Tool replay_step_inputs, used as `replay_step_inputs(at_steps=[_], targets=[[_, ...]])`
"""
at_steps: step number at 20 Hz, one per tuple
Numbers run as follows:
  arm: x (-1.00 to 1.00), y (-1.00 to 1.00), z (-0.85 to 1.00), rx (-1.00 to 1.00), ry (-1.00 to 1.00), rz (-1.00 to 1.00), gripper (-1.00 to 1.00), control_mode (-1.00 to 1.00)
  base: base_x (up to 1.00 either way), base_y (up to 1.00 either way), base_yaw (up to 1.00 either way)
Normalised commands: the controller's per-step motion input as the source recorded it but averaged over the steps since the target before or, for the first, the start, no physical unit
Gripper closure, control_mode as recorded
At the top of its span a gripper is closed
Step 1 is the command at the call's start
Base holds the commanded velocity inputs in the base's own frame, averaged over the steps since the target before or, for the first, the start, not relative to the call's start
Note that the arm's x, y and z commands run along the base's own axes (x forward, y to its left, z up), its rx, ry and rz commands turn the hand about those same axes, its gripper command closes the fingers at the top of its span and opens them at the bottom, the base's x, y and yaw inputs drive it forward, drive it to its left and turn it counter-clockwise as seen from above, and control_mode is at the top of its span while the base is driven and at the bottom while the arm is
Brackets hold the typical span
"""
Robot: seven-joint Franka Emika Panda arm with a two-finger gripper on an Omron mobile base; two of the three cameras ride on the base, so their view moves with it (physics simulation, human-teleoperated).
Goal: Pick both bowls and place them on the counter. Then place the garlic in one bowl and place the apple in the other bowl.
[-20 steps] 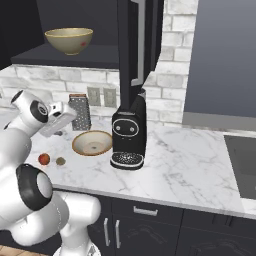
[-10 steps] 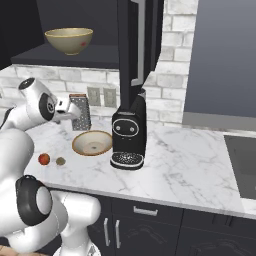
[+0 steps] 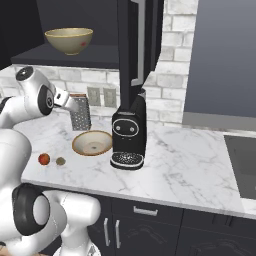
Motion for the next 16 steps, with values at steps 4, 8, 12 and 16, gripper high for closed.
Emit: replay_step_inputs(at_steps=[4,8,12,16], targets=[[0.01,0.0,0.6,0.18,-0.1,-0.11,-1.0,-1.0,0.0,0.0,0.0],[0.07,0.0,0.57,0.18,-0.1,-0.09,-1.0,-1.0,0.0,0.0,0.0],[0.12,0.0,0.57,0.18,-0.13,-0.07,-1.0,-1.0,0.0,0.0,0.0],[0.11,0.0,0.53,0.17,-0.18,-0.02,-1.0,-1.0,0.0,0.0,0.0]])
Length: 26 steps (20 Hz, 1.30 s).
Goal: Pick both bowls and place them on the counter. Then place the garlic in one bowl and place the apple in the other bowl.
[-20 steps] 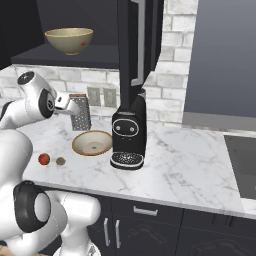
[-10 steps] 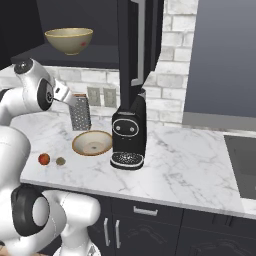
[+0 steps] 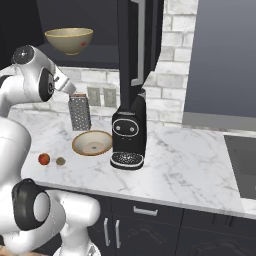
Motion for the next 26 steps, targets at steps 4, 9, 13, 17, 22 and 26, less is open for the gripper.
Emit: replay_step_inputs(at_steps=[4,9,13,17,22,26], targets=[[0.02,-0.02,0.65,0.13,-0.16,0.0,-1.0,-1.0,0.0,0.0,0.0],[0.01,-0.01,0.69,0.09,-0.15,0.0,-1.0,-1.0,0.0,0.0,0.0],[0.01,-0.25,0.14,0.13,-0.01,0.0,-1.0,-1.0,0.0,0.0,0.0],[0.07,-0.25,0.26,0.13,0.01,0.0,-1.0,-1.0,0.0,0.0,0.0],[0.17,0.0,0.59,0.08,0.0,0.0,-1.0,-1.0,0.0,0.0,0.0],[0.25,-0.02,0.5,0.05,0.0,0.0,-1.0,-1.0,0.0,0.0,0.0]])
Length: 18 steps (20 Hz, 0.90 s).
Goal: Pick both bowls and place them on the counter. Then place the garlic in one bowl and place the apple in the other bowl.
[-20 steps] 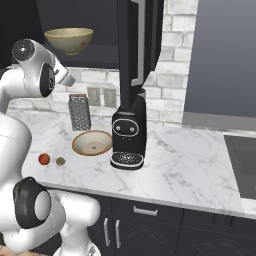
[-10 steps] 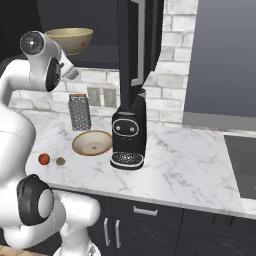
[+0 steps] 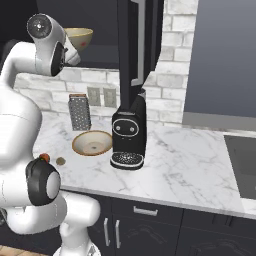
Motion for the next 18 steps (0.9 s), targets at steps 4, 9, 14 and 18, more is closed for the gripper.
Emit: replay_step_inputs(at_steps=[4,9,14,18], targets=[[0.34,0.0,0.32,0.0,0.0,0.0,-1.0,-1.0,0.0,0.0,0.0],[0.2,0.0,-0.04,0.01,0.0,0.0,-1.0,-1.0,0.0,0.0,0.0],[0.36,0.14,-0.07,0.0,0.01,0.0,-1.0,-1.0,0.0,0.0,0.0],[0.39,0.14,-0.03,0.0,0.05,0.0,-1.0,-1.0,0.0,0.0,0.0]])
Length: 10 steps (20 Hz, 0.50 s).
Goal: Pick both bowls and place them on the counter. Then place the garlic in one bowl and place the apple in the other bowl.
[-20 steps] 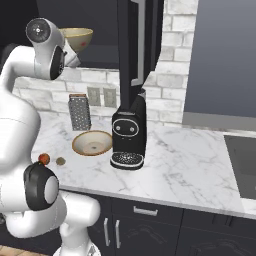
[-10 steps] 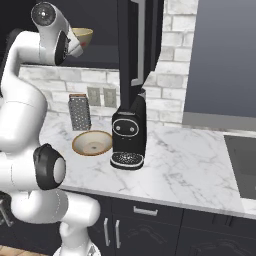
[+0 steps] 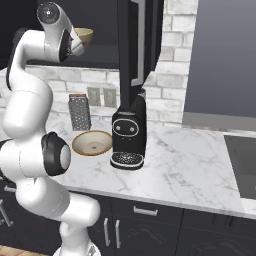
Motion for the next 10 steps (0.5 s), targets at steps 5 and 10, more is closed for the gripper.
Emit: replay_step_inputs(at_steps=[5,10], targets=[[0.3,0.09,-0.03,0.0,0.06,0.0,-1.0,-1.0,0.0,0.0,0.0],[0.22,0.06,0.0,0.0,0.12,0.0,-1.0,-1.0,0.0,0.0,0.0]])
